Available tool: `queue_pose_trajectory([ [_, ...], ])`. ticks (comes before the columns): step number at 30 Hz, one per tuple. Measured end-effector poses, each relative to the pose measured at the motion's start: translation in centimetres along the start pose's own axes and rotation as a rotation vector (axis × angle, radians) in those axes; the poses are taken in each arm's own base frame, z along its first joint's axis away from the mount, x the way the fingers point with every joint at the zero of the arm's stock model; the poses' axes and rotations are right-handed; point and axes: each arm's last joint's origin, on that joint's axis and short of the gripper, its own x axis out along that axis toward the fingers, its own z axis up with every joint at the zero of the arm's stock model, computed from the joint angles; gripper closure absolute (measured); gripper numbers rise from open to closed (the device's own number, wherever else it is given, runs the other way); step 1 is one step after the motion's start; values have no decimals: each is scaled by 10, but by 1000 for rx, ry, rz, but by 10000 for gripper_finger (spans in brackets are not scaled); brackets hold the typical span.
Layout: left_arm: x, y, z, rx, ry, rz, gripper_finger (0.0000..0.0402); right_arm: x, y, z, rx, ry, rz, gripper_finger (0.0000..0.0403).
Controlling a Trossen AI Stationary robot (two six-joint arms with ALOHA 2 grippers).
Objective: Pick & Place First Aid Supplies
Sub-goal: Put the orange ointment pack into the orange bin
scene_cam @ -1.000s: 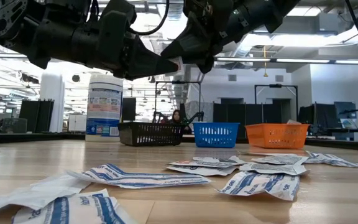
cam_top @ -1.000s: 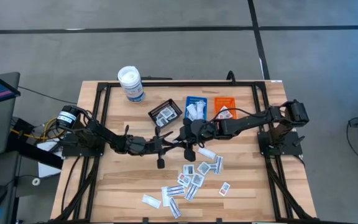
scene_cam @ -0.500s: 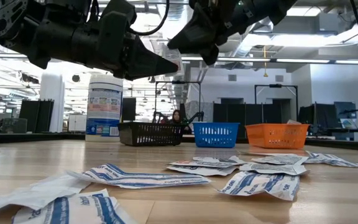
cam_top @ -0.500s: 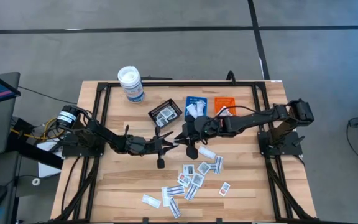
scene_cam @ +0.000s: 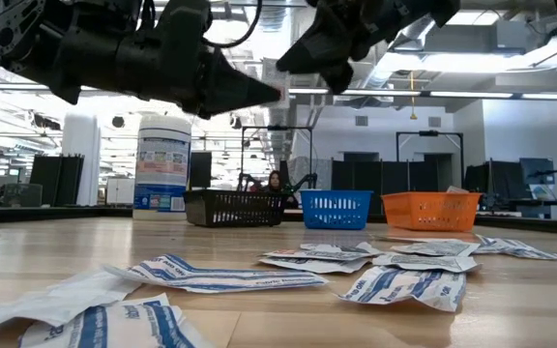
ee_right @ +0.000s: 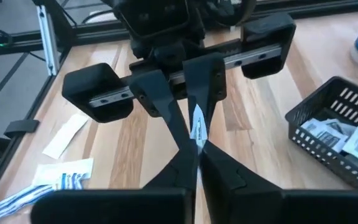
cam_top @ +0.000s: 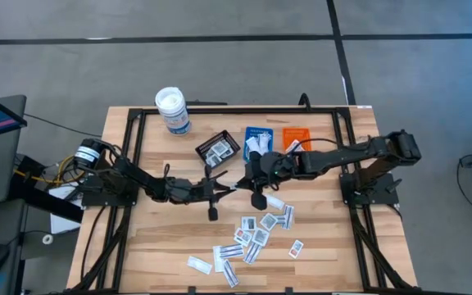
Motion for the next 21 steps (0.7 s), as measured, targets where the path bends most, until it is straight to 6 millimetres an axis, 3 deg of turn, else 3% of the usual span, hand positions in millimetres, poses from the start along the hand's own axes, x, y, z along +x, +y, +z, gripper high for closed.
queue_pose_trajectory([
  [5, 0, 0, 0, 1, 1, -1, 393, -19, 1, 7, 1, -7, 0, 399],
  [8, -1, -1, -10, 28, 66, -18, 396, -27, 1, 11, 2, -16, -4, 397],
  [14, -1, -1, -6, 18, 44, -12, 394, -27, 0, 6, 4, 33, -26, 401],
  [18, -1, -1, -5, -12, 36, -11, 393, -33, -10, -7, 3, 167, -193, 401],
  [21, -1, -1, -5, -14, 39, -10, 393, -48, -25, -14, 35, 259, -378, 401],
])
